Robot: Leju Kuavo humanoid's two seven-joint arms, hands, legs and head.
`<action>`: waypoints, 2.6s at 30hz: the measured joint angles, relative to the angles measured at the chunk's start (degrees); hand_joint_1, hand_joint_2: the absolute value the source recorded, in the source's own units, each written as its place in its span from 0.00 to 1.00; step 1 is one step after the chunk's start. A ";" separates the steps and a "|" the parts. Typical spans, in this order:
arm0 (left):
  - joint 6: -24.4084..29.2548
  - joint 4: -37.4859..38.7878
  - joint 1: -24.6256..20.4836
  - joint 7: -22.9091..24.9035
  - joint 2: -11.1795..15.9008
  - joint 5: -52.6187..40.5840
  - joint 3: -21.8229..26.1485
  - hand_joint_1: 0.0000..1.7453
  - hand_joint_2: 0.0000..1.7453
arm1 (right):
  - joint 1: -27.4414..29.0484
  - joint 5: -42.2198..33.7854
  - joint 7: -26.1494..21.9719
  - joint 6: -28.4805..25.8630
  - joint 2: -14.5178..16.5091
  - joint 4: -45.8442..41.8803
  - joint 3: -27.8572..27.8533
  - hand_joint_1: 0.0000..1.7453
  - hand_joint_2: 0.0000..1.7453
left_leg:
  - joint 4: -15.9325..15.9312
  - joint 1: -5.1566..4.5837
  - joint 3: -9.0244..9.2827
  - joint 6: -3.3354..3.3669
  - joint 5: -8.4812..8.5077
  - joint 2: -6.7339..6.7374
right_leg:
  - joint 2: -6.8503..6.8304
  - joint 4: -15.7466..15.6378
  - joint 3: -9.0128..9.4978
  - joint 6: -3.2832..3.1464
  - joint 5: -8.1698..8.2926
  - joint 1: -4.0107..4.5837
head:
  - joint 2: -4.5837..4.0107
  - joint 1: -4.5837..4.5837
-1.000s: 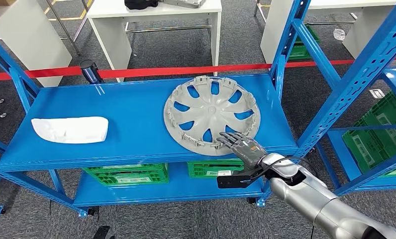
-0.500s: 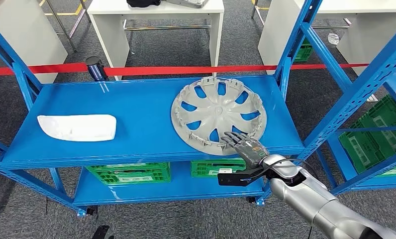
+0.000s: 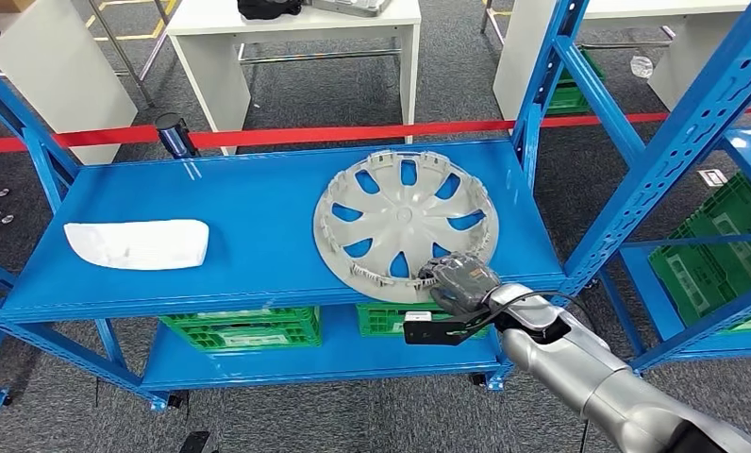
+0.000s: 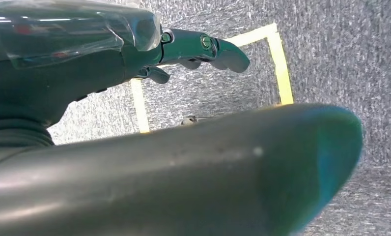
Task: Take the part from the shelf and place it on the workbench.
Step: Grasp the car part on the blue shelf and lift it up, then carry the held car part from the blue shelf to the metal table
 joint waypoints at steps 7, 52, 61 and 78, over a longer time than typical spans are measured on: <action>-0.02 0.00 0.06 -0.03 0.13 0.02 0.42 0.00 0.00 | 0.01 0.09 -0.04 -0.07 0.18 0.22 -0.18 1.00 1.00 | -16.04 -0.51 7.66 1.31 6.12 0.01 | 0.19 -0.20 -0.14 1.05 0.17 0.40 | 0.00 0.07; -0.07 -0.22 0.40 -2.85 -0.81 -0.96 1.02 0.00 1.00 | -2.29 -1.65 0.58 -19.26 -1.14 -17.16 -21.52 1.00 1.00 | -15.67 -0.84 6.32 1.98 6.69 -0.80 | 0.00 0.91 -2.87 1.95 0.77 0.20 | 0.00 0.28; -0.11 -0.22 0.41 -2.80 -0.88 -0.92 1.04 0.00 1.00 | -1.71 -1.45 0.51 -19.23 -1.19 -18.05 -22.76 1.00 1.00 | 1.08 -0.15 -2.43 0.23 -0.10 -0.16 | 0.30 0.82 -2.68 0.00 0.83 0.35 | 0.00 0.04; 2.50 -0.15 0.39 -0.55 -1.22 -0.45 2.01 0.00 1.00 | -0.49 -12.19 -3.91 -20.57 -0.82 -27.08 -29.08 1.00 1.00 | -17.16 -0.47 6.08 3.18 8.33 -0.10 | 0.19 13.47 -8.57 1.99 -3.82 0.19 | 0.00 0.32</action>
